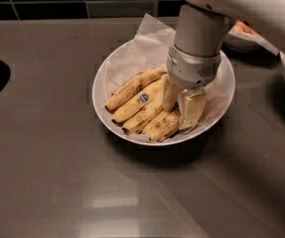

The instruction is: Pick banana from white bowl

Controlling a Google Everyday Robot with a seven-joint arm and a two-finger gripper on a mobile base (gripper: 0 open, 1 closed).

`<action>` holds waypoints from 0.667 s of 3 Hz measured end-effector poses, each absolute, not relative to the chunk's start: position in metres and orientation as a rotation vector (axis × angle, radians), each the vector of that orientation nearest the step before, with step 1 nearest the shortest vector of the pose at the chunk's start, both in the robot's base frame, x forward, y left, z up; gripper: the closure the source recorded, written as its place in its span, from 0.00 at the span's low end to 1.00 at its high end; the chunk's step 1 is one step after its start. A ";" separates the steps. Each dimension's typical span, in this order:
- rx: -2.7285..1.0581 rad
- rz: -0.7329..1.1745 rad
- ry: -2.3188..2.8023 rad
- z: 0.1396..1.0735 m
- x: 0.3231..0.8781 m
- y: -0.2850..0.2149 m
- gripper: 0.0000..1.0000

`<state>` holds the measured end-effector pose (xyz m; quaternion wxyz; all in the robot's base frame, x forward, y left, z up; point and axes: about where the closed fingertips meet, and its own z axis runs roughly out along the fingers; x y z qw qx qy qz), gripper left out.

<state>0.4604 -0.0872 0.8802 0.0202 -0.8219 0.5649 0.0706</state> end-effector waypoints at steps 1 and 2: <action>-2.551 0.224 1.753 0.879 0.460 -0.088 0.49; -2.550 0.225 1.749 0.879 0.459 -0.087 0.67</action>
Offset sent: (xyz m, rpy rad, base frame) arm -0.0201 -0.0099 0.0005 -0.0311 0.0748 0.0185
